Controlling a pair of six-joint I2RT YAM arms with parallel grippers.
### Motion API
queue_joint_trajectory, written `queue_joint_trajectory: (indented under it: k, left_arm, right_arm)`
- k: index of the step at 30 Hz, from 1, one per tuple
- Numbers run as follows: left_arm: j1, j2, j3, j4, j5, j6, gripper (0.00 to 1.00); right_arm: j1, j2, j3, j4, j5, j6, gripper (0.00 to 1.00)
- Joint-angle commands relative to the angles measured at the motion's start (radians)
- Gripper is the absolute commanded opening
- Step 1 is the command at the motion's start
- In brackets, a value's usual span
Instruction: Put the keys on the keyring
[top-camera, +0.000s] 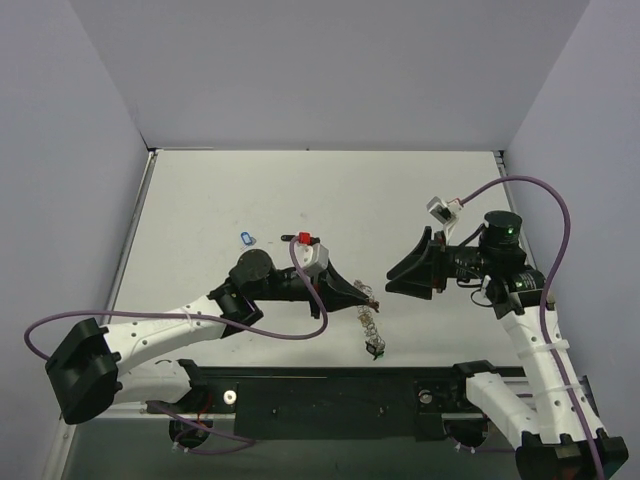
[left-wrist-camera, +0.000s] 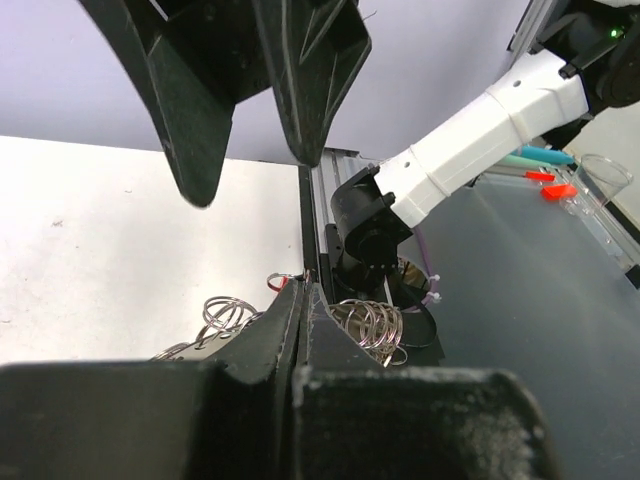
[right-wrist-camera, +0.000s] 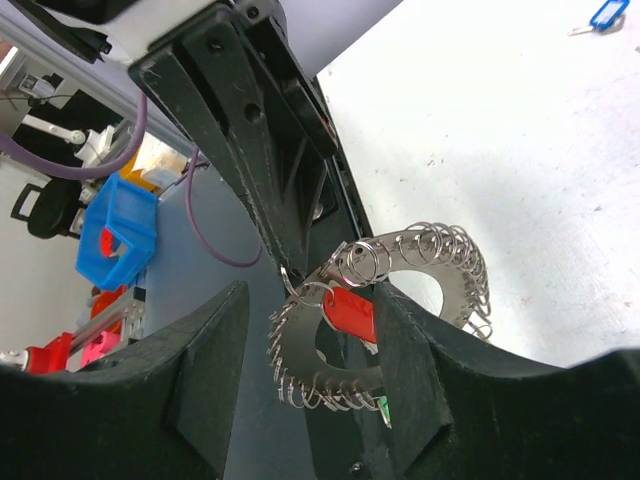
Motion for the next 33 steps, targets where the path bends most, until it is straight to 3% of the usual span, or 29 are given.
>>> queue_joint_trajectory:
  k: [1, 4, 7, 9, 10, 11, 13, 15, 17, 21, 26, 30, 33]
  left_arm:
    - [-0.004, -0.006, -0.014, 0.223, -0.032, -0.087, 0.00]
    - [-0.004, -0.006, -0.021, 0.234, 0.011, -0.085, 0.00]
    - [-0.003, -0.003, -0.012, 0.189, 0.137, 0.031, 0.00]
    - [-0.001, -0.023, -0.003, 0.068, 0.166, 0.141, 0.00]
    - [-0.003, -0.037, 0.006, -0.013, 0.166, 0.177, 0.00]
    - [-0.001, -0.044, 0.028, -0.064, 0.163, 0.248, 0.00]
    - [-0.003, -0.061, 0.061, -0.178, 0.153, 0.345, 0.00]
    - [-0.003, -0.074, 0.091, -0.273, 0.145, 0.451, 0.00]
    - [-0.003, -0.087, 0.120, -0.362, 0.133, 0.544, 0.00]
    - [-0.003, -0.100, 0.201, -0.555, 0.134, 0.720, 0.00]
    - [-0.006, -0.062, 0.330, -0.810, 0.094, 0.882, 0.00]
    - [-0.021, -0.049, 0.339, -0.764, 0.062, 0.861, 0.00]
    - [-0.039, -0.041, 0.309, -0.610, 0.025, 0.782, 0.00]
  right_arm:
    - [-0.027, -0.030, 0.041, 0.001, -0.057, -0.019, 0.49]
    - [-0.027, -0.044, 0.006, 0.030, -0.047, -0.020, 0.49]
    - [-0.030, -0.052, 0.001, 0.028, 0.041, -0.025, 0.48]
    - [-0.044, -0.047, 0.041, -0.103, 0.197, -0.106, 0.47]
    - [-0.044, -0.033, 0.093, -0.257, 0.321, -0.279, 0.47]
    - [-0.041, -0.027, 0.119, -0.319, 0.359, -0.346, 0.47]
    - [-0.048, -0.013, 0.149, -0.351, 0.437, -0.367, 0.48]
    - [-0.055, -0.010, 0.158, -0.387, 0.341, -0.433, 0.50]
    - [-0.053, -0.006, 0.153, -0.441, 0.155, -0.599, 0.52]
    - [-0.007, -0.003, 0.152, -0.682, 0.156, -0.981, 0.61]
    - [0.063, 0.016, 0.170, -0.890, 0.128, -1.289, 0.67]
    - [0.076, 0.028, 0.182, -0.952, 0.032, -1.320, 0.70]
    - [0.076, 0.013, 0.164, -0.949, 0.043, -1.372, 0.68]
